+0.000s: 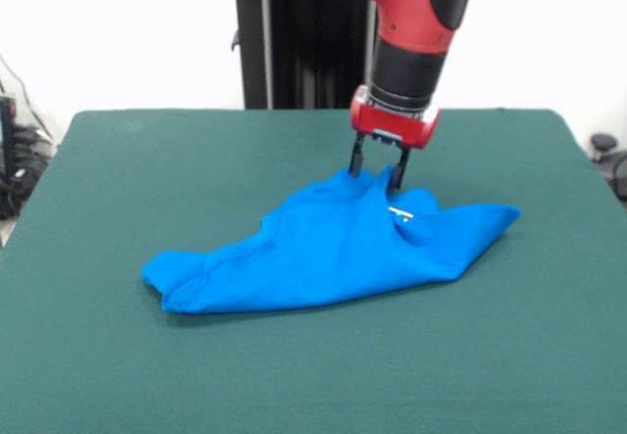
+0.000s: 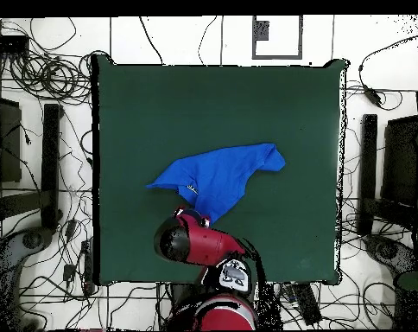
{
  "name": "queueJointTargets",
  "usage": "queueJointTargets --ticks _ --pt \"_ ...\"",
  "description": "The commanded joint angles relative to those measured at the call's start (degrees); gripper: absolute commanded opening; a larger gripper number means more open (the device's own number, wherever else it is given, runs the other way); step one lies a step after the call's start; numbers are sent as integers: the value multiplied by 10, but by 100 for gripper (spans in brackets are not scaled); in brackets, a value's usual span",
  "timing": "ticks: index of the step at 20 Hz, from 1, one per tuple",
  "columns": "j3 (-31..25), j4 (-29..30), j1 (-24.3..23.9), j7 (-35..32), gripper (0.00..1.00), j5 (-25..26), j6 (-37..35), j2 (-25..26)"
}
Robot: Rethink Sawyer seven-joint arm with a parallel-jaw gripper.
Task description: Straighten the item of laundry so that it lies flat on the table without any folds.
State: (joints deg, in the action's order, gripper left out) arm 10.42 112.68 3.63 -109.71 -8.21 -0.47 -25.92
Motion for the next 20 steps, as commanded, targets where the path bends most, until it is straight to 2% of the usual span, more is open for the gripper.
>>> queueJointTargets --ticks 1,9,10,20 --pt "-60 -21 15 -135 100 -40 38 29" --pt "-48 -21 27 -129 100 -40 35 27" --pt "-44 -22 31 -128 0 -42 34 27" --pt "-56 -15 16 -131 0 -42 32 19"
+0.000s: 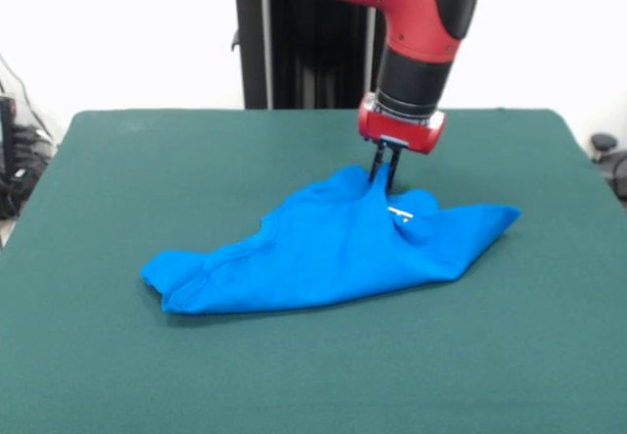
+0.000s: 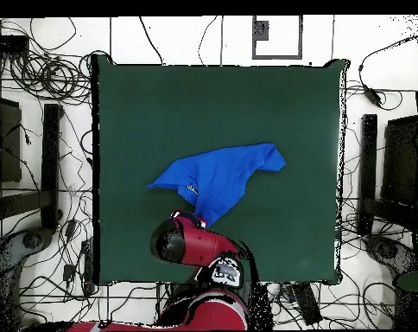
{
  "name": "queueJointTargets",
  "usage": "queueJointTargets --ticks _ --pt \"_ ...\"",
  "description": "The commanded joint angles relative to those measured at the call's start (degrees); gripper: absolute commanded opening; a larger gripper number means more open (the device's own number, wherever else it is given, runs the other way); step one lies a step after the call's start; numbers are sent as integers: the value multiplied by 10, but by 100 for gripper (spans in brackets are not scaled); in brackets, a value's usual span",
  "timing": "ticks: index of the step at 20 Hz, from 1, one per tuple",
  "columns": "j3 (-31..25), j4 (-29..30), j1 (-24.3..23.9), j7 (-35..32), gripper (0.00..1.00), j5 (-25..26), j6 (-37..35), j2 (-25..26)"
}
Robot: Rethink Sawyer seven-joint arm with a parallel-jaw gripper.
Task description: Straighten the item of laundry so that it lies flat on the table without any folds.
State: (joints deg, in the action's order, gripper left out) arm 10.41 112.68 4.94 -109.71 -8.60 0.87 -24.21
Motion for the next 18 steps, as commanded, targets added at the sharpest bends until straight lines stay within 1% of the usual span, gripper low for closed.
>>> queueJointTargets --ticks 1,7,10,15,18 --pt "-59 -14 0 -132 0 -38 17 1" --pt "-63 -11 -6 -134 0 -41 11 -4" --pt "-66 -11 -13 -132 0 -43 -5 -13" --pt "-61 -27 -16 -119 0 -54 -60 -26" --pt "-63 -31 -19 -115 0 -58 -77 -29"
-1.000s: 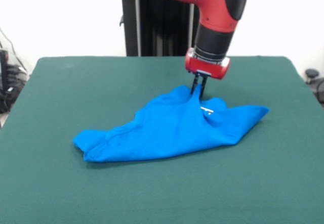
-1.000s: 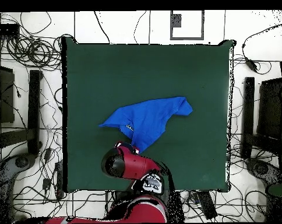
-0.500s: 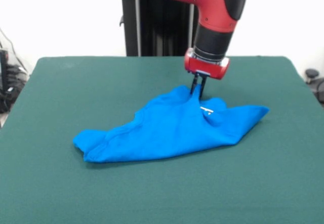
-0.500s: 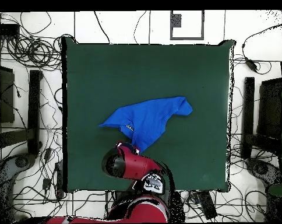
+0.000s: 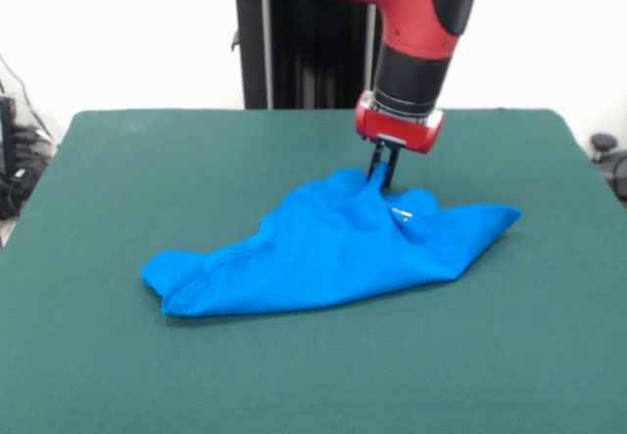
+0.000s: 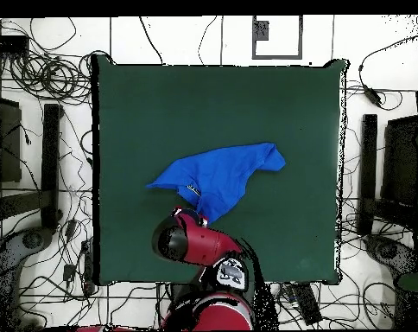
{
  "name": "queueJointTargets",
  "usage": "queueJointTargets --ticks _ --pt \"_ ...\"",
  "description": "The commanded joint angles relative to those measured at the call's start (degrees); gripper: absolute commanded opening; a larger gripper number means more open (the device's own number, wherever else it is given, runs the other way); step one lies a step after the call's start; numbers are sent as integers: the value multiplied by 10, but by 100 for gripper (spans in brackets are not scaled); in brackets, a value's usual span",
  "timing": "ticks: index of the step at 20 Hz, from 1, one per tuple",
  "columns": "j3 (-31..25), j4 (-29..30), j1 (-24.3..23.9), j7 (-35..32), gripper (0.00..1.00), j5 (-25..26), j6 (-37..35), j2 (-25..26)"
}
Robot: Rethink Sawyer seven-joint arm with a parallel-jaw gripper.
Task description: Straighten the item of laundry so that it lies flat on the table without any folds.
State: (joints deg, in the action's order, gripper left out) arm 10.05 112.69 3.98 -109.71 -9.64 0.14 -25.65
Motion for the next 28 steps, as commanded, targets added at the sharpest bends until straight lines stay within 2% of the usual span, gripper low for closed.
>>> queueJointTargets --ticks 1,13,28 --pt "-58 -33 -8 -115 0 -50 -73 -15" --pt "-40 -67 5 -105 0 -68 -148 -17" --pt "-44 -68 2 -106 0 -69 -160 -19"
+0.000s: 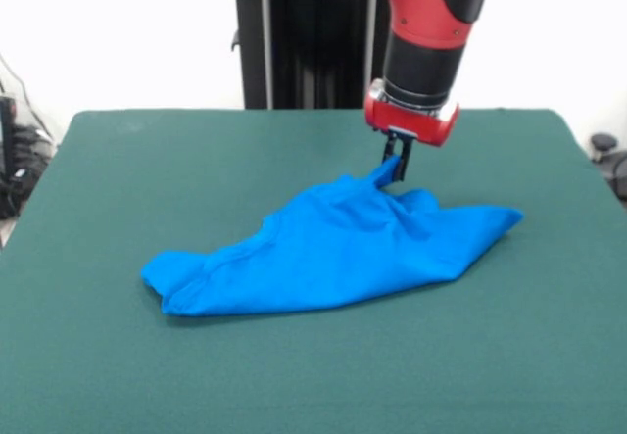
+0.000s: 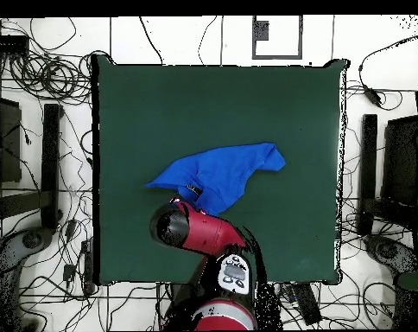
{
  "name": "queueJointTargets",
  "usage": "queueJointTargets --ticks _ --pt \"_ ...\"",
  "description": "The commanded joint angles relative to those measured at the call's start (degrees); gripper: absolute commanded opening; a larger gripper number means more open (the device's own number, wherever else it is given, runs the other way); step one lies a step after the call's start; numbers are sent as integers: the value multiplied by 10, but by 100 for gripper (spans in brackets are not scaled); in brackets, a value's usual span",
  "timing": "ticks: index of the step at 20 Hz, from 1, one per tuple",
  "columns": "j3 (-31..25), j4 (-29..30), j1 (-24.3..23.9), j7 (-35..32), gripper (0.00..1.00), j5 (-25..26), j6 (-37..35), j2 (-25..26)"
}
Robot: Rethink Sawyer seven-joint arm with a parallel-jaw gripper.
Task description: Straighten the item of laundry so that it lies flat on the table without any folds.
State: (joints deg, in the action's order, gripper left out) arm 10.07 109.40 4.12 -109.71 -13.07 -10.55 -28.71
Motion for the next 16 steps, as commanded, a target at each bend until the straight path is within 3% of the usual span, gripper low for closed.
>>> queueJointTargets --ticks 1,16 --pt "-45 -34 0 -107 0 -34 -53 11" --pt "-36 -54 -3 -99 0 -30 -129 -3"
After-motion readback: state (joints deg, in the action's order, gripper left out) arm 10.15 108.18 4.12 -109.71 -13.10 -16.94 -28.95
